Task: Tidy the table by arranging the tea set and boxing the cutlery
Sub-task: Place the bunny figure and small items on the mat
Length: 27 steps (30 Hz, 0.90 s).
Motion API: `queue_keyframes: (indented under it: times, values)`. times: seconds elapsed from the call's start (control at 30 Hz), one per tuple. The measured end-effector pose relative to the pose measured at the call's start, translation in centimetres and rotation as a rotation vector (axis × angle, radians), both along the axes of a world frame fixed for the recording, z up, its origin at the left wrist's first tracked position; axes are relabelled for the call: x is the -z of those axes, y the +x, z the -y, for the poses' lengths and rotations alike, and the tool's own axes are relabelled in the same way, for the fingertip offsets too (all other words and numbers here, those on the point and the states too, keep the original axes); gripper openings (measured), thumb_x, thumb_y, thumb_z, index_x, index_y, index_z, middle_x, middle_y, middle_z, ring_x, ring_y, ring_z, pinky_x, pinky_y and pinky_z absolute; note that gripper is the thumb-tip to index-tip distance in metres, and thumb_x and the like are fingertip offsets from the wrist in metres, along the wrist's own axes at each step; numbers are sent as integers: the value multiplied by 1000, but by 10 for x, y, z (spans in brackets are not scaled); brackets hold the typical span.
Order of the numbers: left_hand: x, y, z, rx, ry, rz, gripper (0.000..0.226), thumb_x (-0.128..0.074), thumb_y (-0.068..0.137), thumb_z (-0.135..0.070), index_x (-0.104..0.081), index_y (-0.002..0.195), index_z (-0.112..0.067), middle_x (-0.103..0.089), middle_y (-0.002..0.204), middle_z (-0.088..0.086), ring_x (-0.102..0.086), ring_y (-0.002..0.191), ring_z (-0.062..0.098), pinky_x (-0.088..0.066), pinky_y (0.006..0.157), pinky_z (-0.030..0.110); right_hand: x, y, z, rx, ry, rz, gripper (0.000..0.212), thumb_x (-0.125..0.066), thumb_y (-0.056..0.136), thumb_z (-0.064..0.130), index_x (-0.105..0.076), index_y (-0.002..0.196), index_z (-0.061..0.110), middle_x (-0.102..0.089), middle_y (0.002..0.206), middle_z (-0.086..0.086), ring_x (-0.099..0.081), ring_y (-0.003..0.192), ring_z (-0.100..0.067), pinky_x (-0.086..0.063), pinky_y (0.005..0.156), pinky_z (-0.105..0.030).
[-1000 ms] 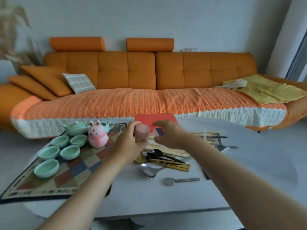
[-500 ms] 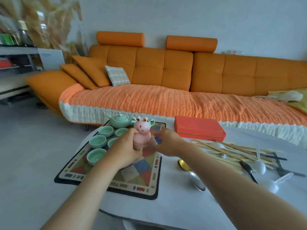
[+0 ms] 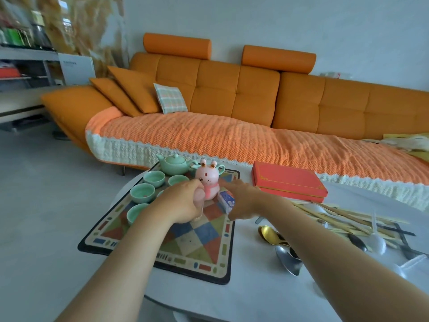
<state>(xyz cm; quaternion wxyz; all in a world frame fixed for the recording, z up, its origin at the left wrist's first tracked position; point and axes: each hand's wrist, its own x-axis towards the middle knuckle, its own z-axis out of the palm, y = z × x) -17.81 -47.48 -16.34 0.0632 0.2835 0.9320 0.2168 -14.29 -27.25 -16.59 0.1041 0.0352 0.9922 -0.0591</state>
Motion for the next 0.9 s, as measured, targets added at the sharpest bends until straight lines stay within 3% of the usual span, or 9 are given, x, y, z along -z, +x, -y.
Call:
queue_keyframes:
  times: [0.1,0.17,0.27,0.43,0.63,0.8,0.9]
  values:
    - [-2,-1,-1,-10,38,20,33,-66,81,-25,-51,109,-34,-55,104,-6,-57,92,17,-53,81,40,-3,0,-4,-12,110,-15,84,-70,81,28,-21,149,42,-43,143,-5,-43,129,-31,-28,106,-52]
    - [-2,0,-3,-13,29,1,33,-66,82,-25,-50,111,-31,-55,105,-4,-57,92,19,-52,80,40,-1,-2,-8,21,164,-42,73,-67,84,40,-31,147,38,-47,140,-2,-44,129,-28,-26,107,-53]
    - [-2,-1,-6,-40,26,-40,36,-65,83,-25,-46,114,-28,-54,104,-4,-55,88,19,-47,66,35,5,-11,-12,80,206,-114,60,-60,84,57,-46,135,29,-55,125,-2,-50,119,-27,-28,104,-50]
    - [1,-5,-8,-83,86,-31,38,-71,78,-25,-45,106,-25,-51,93,-8,-53,80,14,-35,54,28,19,-38,-15,122,250,-194,53,-53,90,57,-48,130,23,-56,126,-4,-50,117,-27,-29,104,-53]
    - [7,-11,-7,-55,120,-56,34,-73,76,-28,-47,98,-27,-52,92,-10,-53,80,11,-43,61,30,25,-66,-23,168,250,-144,61,-50,89,61,-42,138,25,-47,136,-10,-43,127,-31,-24,108,-55]
    - [9,-14,-6,-45,130,-33,42,-76,74,-34,-46,104,-30,-51,97,-13,-54,84,10,-46,66,30,22,-65,-22,170,256,-213,69,-50,87,64,-38,139,20,-47,138,-11,-41,129,-32,-26,107,-52]
    - [9,-15,-4,-40,129,1,53,-80,71,-36,-44,110,-32,-50,103,-13,-56,90,13,-51,75,35,15,-48,-14,157,251,-300,55,-50,90,54,-45,134,21,-49,132,-8,-44,124,-29,-31,105,-47]
